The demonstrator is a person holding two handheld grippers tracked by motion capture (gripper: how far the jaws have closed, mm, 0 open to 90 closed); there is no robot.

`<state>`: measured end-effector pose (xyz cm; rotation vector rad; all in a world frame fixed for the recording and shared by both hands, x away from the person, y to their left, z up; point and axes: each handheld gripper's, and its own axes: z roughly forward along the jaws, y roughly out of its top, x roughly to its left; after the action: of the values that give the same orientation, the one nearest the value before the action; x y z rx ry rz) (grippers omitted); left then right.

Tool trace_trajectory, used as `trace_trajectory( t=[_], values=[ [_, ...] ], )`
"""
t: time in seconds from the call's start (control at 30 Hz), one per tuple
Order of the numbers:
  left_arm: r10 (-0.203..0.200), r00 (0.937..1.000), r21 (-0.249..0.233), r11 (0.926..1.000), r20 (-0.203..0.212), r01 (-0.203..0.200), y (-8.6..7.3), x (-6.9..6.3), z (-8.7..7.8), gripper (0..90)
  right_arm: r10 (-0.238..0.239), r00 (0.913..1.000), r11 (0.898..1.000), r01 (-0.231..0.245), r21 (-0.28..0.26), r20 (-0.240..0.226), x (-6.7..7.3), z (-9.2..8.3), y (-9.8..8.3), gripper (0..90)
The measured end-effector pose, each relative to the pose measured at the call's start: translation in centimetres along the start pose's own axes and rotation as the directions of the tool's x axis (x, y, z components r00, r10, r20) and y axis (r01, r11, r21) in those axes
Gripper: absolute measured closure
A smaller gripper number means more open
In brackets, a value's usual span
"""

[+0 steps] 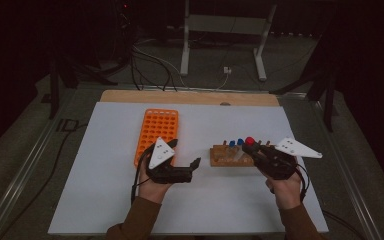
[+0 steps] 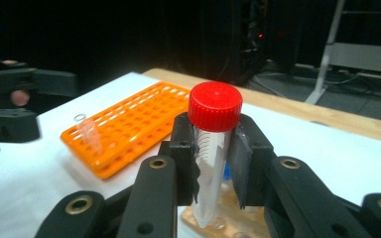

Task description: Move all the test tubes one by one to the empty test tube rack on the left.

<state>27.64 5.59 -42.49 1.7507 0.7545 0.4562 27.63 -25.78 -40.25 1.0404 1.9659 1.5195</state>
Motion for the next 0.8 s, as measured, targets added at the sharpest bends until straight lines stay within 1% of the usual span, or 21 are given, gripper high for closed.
trace_trajectory(
  t=[0.07,0.1,0.13,0.2,0.27,0.3,0.33,0.43,0.5,0.57,0.7,0.8],
  values=[
    [0.002,0.9992,0.009,1.0000,0.039,-0.002,0.1,-0.8,0.9,14.9,-0.006,0.9999,1.000,0.006,0.009,-0.014,0.5,0.4,-0.2,74.0],
    [0.008,0.9985,0.017,0.9998,0.053,-0.009,0.2,-1.1,1.3,16.3,-0.004,0.9997,1.000,0.004,0.015,-0.025,0.7,0.6,-0.3,74.0],
    [0.013,0.9979,0.025,0.9996,0.063,-0.014,0.2,-1.5,1.8,16.5,-0.005,0.9994,1.000,0.005,0.018,-0.034,0.9,0.8,-0.4,74.0],
    [0.034,0.9953,0.048,0.9981,0.090,-0.038,0.2,-2.4,2.7,16.5,-0.003,0.9987,1.000,0.004,0.025,-0.051,1.3,1.1,-0.6,74.0],
    [0.038,0.9921,0.066,0.9968,0.119,-0.046,0.2,-3.1,3.5,17.0,0.002,0.9979,0.999,0.000,0.032,-0.065,1.5,1.3,-0.7,74.0],
    [0.050,0.9910,0.076,0.9953,0.124,-0.060,0.1,-3.6,4.0,17.5,0.001,0.9973,0.999,0.002,0.034,-0.073,1.7,1.4,-0.7,74.0],
    [0.057,0.9905,0.083,0.9943,0.125,-0.067,0.1,-3.9,4.4,20.6,0.001,0.9967,0.999,0.002,0.039,-0.081,1.9,1.5,-0.8,74.0],
    [0.053,0.9888,0.094,0.9934,0.140,-0.067,0.0,-4.3,5.3,34.7,-0.004,0.9953,0.999,0.009,0.045,-0.097,2.2,1.7,-0.9,74.0],
    [0.053,0.9877,0.089,0.9938,0.147,-0.067,-0.1,-4.5,5.7,46.4,-0.004,0.9944,0.999,0.010,0.049,-0.106,2.4,1.8,-0.9,74.0],
    [0.059,0.9868,0.088,0.9935,0.151,-0.073,-0.2,-4.6,6.0,55.7,-0.004,0.9934,0.999,0.010,0.049,-0.115,2.4,1.9,-1.0,74.1],
    [0.065,0.9861,0.080,0.9937,0.153,-0.078,-0.2,-4.6,6.1,62.8,0.019,0.9902,0.998,-0.011,0.058,-0.138,2.4,2.0,-1.1,74.1],
    [0.075,0.9850,0.081,0.9927,0.155,-0.089,-0.2,-4.6,6.1,67.1,0.019,0.9890,0.998,-0.010,0.063,-0.147,2.5,2.1,-1.2,74.1]
  ],
)
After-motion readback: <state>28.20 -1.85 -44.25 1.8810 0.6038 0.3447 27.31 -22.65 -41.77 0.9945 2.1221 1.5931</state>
